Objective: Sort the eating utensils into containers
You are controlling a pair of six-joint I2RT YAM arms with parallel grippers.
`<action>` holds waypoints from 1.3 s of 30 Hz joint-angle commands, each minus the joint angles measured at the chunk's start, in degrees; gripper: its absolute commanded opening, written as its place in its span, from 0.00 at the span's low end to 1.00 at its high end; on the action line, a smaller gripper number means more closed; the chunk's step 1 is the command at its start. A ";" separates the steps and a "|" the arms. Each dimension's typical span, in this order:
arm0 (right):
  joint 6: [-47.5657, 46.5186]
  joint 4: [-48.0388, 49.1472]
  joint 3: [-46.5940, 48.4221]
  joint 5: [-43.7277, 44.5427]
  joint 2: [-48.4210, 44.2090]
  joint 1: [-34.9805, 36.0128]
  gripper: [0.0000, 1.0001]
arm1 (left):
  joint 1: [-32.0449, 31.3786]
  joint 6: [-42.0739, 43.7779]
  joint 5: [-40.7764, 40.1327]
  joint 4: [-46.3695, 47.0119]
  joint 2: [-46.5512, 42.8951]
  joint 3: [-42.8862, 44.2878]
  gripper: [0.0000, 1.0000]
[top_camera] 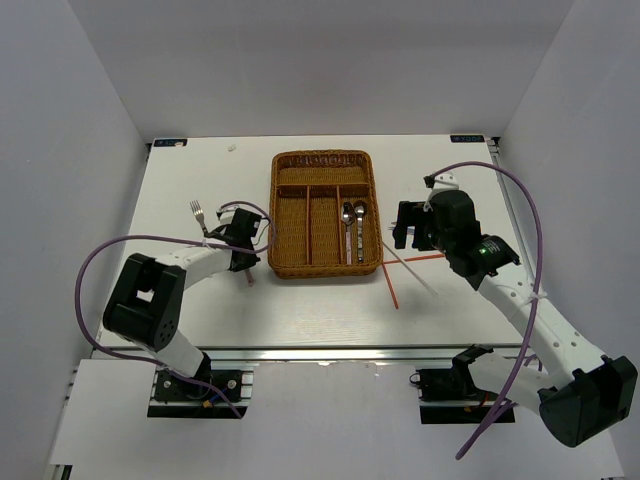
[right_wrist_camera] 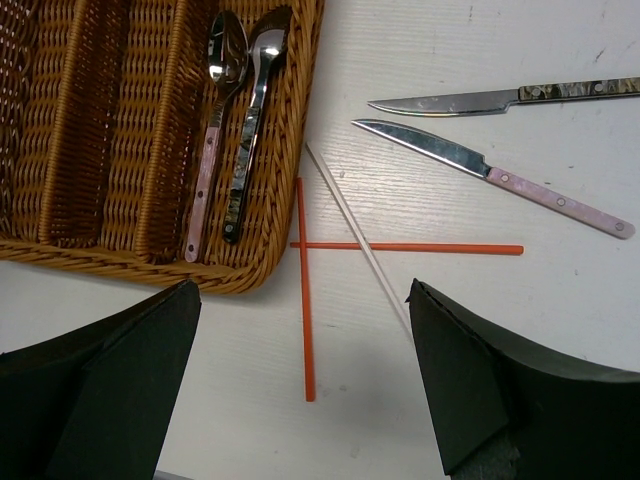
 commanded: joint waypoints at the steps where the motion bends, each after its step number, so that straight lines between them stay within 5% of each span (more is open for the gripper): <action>1: -0.68 2.49 0.43 -0.85 0.22 -0.11 0.89 | 0.60 0.15 2.27 -0.14 -0.18 -2.25 0.14; 4: -0.41 2.49 0.96 -0.85 0.22 -0.11 0.89 | 0.52 0.50 -0.08 -2.94 -2.73 -0.15 0.00; 14: 0.29 2.75 1.40 -0.33 0.48 -0.11 0.89 | -4.91 5.42 1.04 -9.19 -14.96 13.81 0.00; 23: 0.73 1.96 2.28 0.64 0.48 -0.20 0.89 | -16.09 1.83 2.18 -7.61 -2.05 25.96 0.00; 39: -0.41 0.99 1.75 2.31 0.31 -0.11 0.89 | -21.02 -3.54 5.26 -0.93 14.31 32.73 0.04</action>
